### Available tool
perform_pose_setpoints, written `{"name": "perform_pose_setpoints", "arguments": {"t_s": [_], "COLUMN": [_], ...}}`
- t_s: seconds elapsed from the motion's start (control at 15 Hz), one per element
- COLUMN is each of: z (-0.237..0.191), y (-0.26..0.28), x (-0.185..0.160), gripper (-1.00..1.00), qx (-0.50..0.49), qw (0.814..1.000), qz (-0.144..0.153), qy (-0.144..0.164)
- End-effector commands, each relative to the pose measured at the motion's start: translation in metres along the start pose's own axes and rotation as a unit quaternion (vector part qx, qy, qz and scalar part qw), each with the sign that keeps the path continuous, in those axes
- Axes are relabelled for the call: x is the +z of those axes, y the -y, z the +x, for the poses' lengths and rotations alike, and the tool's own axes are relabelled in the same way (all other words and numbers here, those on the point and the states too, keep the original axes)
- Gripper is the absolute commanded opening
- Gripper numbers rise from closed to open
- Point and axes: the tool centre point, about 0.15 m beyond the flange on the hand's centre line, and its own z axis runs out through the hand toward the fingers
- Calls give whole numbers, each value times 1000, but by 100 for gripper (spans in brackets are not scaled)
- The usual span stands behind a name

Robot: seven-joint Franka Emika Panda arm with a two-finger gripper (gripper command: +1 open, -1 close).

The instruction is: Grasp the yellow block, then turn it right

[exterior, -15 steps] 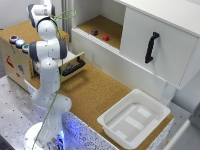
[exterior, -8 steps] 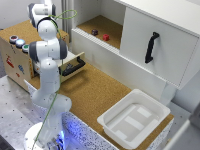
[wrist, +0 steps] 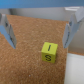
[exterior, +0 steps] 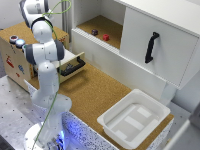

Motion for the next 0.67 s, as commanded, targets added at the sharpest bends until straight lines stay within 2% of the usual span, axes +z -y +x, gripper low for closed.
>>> {"name": "perform_pose_setpoints", "arguments": {"t_s": [0.0, 0.07, 0.13, 0.27, 0.47, 0.53, 0.6], "z": [-3, -3, -1, 2, 4, 7, 10], "y": [9, 8, 8, 10, 7, 1, -5], "x": [-29, -29, -30, -26, -16, -11, -6], "gripper": [100, 100, 100, 100, 100, 100, 100], "qx": [-238, -302, -348, -459, -581, -594, -605], "qw": [969, 951, 936, 886, 812, 802, 795], "qz": [-44, -28, -15, 10, 35, 25, 31], "qy": [52, 65, 59, 67, 46, 53, 40]}}
